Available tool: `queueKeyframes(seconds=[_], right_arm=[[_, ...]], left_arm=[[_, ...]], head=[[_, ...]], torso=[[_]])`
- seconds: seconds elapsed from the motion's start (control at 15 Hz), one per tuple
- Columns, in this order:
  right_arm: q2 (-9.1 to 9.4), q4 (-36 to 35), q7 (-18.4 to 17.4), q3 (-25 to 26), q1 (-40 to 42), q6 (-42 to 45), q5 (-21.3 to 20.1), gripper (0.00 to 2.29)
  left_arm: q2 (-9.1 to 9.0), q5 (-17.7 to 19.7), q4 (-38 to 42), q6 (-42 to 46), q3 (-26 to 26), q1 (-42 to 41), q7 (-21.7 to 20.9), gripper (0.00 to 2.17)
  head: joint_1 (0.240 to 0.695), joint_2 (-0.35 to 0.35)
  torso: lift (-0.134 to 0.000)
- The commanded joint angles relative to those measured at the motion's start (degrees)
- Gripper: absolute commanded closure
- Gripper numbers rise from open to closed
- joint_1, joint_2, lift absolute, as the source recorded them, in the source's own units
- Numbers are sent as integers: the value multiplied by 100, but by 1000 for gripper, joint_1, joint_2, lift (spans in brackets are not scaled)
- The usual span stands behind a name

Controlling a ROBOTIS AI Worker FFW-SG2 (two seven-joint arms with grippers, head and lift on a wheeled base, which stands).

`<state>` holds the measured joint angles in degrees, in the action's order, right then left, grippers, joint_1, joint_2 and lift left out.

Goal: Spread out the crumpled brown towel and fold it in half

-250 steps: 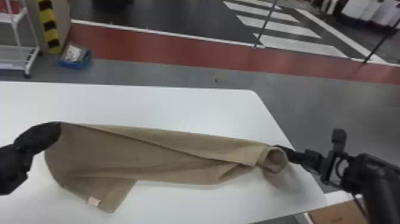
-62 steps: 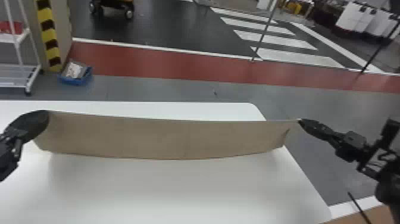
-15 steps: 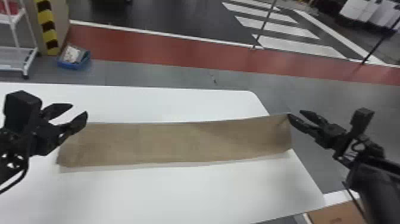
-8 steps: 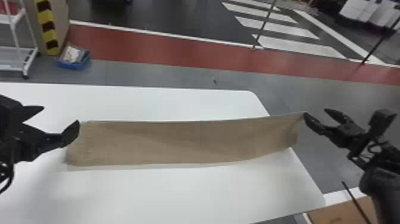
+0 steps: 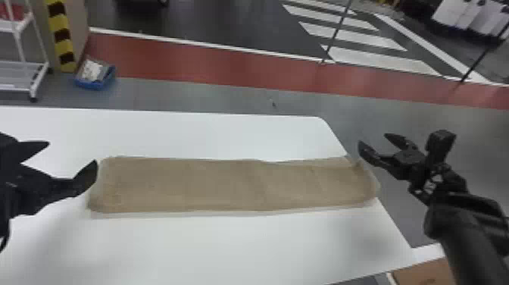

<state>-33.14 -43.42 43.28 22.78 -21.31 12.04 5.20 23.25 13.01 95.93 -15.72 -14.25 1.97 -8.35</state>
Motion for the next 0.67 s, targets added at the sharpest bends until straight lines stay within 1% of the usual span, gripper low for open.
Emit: queueKeyframes(seconds=[0.0, 0.13, 0.2, 0.27, 0.33, 0.4, 0.47, 0.53, 0.6], right_arm=[[18, -228, 58, 385, 285, 66, 68, 49], [-9, -667, 190, 842, 759, -58, 244, 49], [-35, -799, 216, 850, 962, -58, 358, 49], [-88, -896, 225, 947, 1146, -58, 394, 49], [-79, -931, 269, 991, 1225, -58, 411, 49], [-79, -931, 330, 1026, 1252, -40, 420, 49], [-79, -957, 330, 1044, 1331, -5, 411, 49], [-61, -1010, 330, 1026, 1348, 13, 420, 49], [-44, -1010, 339, 1009, 1357, 48, 411, 49]], left_arm=[[65, 114, 137, -41, 115, -127, 0, 22], [92, 536, 286, -498, 238, -188, 0, 29], [92, 712, 339, -762, 317, -232, 0, 33], [83, 879, 357, -1096, 326, -206, 0, 83], [65, 1098, 357, -1588, 352, -144, 0, 107], [13, 1397, 365, -2115, 449, -109, 0, 151], [-5, 1705, 374, -2256, 458, -74, 0, 161], [-31, 1881, 383, -2362, 449, -48, 53, 215], [-75, 1925, 392, -2625, 405, 23, 115, 235]], head=[[684, -350], [686, -350], [689, -350], [693, -350], [695, -350], [695, -350], [695, -350], [695, -350], [695, -350]], torso=[[-120], [-120], [-120], [-120], [-120], [-120], [-120], [-120], [-120]])
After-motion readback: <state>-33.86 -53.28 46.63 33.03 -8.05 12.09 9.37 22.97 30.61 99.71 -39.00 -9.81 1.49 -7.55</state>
